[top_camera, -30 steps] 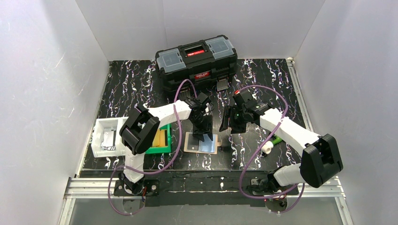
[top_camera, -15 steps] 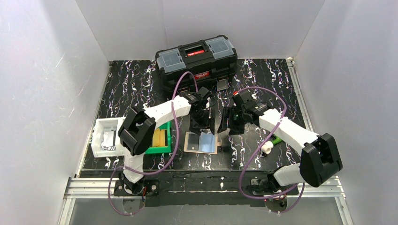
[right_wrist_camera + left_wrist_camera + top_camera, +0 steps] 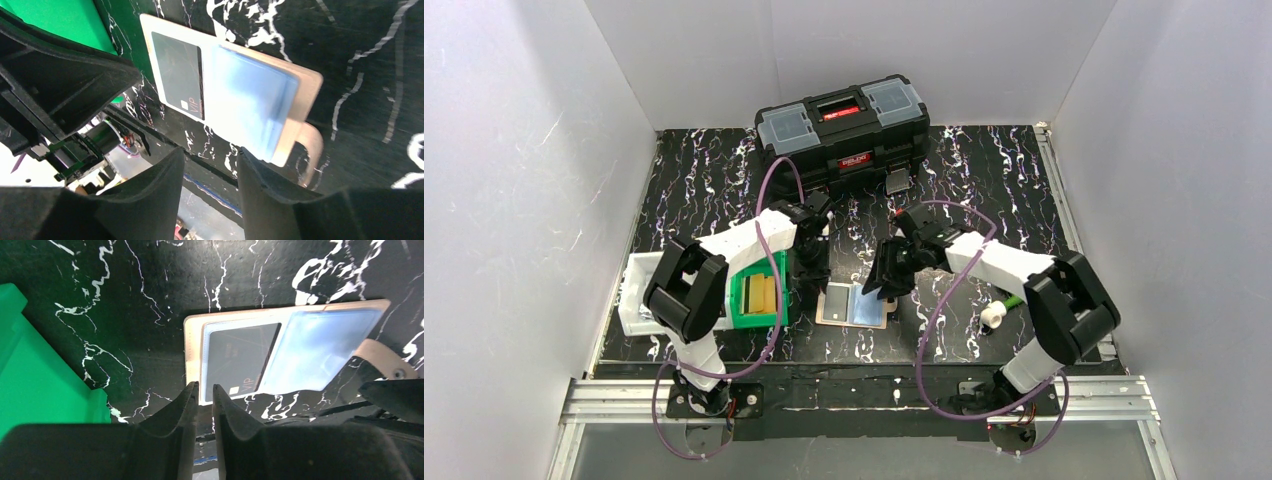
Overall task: Take the credit cards out of the card holder
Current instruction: Remove the credit card from the card holder.
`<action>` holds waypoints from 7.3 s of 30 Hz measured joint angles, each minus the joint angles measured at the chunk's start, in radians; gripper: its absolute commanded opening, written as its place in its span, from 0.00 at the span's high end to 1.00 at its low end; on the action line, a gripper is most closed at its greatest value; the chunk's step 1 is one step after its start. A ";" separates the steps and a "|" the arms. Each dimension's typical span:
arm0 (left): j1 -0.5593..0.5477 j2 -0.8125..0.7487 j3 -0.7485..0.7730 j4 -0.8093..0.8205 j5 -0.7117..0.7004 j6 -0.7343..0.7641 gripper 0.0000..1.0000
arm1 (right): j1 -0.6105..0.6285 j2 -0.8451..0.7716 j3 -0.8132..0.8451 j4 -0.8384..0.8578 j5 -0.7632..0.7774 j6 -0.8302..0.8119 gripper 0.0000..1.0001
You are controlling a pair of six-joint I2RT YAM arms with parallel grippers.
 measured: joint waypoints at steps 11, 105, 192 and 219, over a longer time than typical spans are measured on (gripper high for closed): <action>0.000 0.000 -0.045 0.047 0.013 0.014 0.99 | 0.053 0.153 0.032 0.114 -0.076 0.069 0.59; -0.085 0.130 -0.016 0.095 0.151 -0.092 0.81 | -0.054 0.229 -0.136 0.403 -0.285 0.080 0.60; -0.084 0.150 -0.024 0.117 0.204 -0.136 1.00 | -0.080 0.119 -0.250 0.391 -0.277 0.089 0.58; -0.083 0.153 -0.022 0.114 0.208 -0.135 1.00 | -0.097 0.161 -0.378 0.700 -0.425 0.260 0.72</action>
